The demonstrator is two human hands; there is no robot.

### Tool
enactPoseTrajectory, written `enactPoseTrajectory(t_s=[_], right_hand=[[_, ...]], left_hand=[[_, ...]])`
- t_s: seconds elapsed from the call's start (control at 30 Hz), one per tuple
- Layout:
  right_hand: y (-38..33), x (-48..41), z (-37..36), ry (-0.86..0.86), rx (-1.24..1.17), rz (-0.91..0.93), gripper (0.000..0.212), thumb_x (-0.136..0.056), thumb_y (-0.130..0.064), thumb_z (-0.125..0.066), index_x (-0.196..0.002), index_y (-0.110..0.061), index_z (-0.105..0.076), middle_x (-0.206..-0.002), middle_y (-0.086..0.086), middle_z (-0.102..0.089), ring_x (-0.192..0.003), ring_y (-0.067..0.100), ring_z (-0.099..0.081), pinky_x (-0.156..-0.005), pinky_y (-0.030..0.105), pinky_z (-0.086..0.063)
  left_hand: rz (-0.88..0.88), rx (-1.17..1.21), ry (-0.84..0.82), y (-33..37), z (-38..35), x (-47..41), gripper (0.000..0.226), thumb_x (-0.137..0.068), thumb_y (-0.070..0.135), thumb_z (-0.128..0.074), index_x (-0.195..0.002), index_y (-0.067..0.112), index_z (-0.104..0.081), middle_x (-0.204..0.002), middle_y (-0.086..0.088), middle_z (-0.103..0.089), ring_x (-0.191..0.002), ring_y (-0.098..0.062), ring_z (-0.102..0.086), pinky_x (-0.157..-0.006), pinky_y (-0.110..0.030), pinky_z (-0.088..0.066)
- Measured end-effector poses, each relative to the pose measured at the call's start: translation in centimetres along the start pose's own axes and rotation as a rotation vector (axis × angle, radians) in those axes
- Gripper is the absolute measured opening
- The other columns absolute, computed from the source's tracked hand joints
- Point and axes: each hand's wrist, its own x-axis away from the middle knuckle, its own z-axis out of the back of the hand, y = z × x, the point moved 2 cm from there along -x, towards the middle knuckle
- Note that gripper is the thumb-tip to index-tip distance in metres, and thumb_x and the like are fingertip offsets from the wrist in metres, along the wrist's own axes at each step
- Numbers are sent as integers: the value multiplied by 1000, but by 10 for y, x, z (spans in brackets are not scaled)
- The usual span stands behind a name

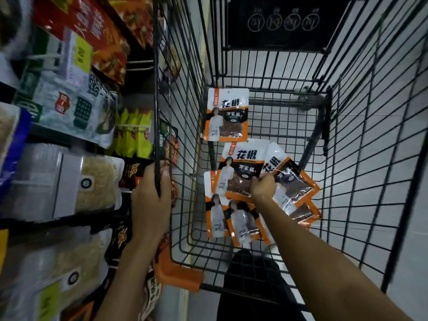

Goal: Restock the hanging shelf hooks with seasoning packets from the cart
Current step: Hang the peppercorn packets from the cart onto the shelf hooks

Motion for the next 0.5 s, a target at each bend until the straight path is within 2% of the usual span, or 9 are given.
enactPoseTrajectory(t_s=[0.07,0.1,0.17,0.23,0.27,0.3,0.37,0.43,0.5], right_hand=[[-2,7,14,4,-164,-2,9,-93,-4,-54,-103,-4,-54,-99,12,-61,-97,27,-57,-79,27,-40],[-4,12,23,7,-216,22,9,-93,-2,-53,-101,-7,-53,-92,8,-60,-93,26,-56,-78,27,-41],[-8,26,46,11,-274,99,12,-94,-1,-52,-105,-2,-54,-81,2,-58,-83,21,-57,-77,33,-48],[-10,42,72,-11,-302,198,24,-95,1,-50,-118,2,-56,-84,8,-62,-76,19,-58,-70,34,-52],[-10,49,84,-52,-343,217,28,-95,1,-49,-123,1,-56,-91,13,-64,-80,23,-61,-71,37,-54],[-9,55,95,-117,-406,207,31,-96,0,-49,-126,-2,-55,-101,18,-65,-88,29,-62,-77,45,-55],[-11,66,112,-269,-520,174,31,-96,-2,-49,-125,-8,-56,-109,26,-64,-93,36,-62,-85,56,-51],[-15,74,122,-430,-573,154,32,-96,-4,-50,-125,-13,-57,-106,22,-69,-93,34,-68,-82,53,-55],[-18,79,121,-607,-633,123,32,-93,-5,-52,-118,-23,-62,-101,12,-74,-93,26,-71,-74,39,-59]], left_hand=[[5,-24,25,4,5,2,28,-101,24,-42,-122,11,-55,-103,3,-61,-98,-18,-57,-77,-24,-44],[-22,-72,77,9,10,3,29,-100,19,-44,-125,7,-54,-112,-5,-61,-107,-22,-55,-87,-23,-43],[-152,-183,226,27,16,7,31,-97,9,-49,-126,-1,-52,-125,-17,-55,-117,-27,-50,-102,-16,-32],[-292,-206,265,49,7,8,30,-94,6,-53,-123,-2,-53,-126,-19,-54,-118,-24,-48,-103,-15,-29],[-301,-172,210,58,-3,8,31,-93,8,-55,-124,-1,-53,-127,-17,-54,-119,-21,-47,-104,-19,-31],[-254,-107,123,64,-15,6,35,-92,12,-59,-125,2,-53,-129,-13,-53,-121,-16,-46,-103,-23,-33],[-24,71,-97,69,-40,0,48,-88,25,-67,-131,10,-51,-129,0,-51,-118,-7,-43,-98,-21,-35],[278,347,-326,64,-63,-8,51,-80,33,-74,-124,14,-56,-122,7,-56,-104,-2,-54,-83,-13,-43],[537,627,-493,53,-80,-8,38,-68,33,-79,-99,18,-66,-108,0,-70,-87,-6,-67,-67,-14,-51]])
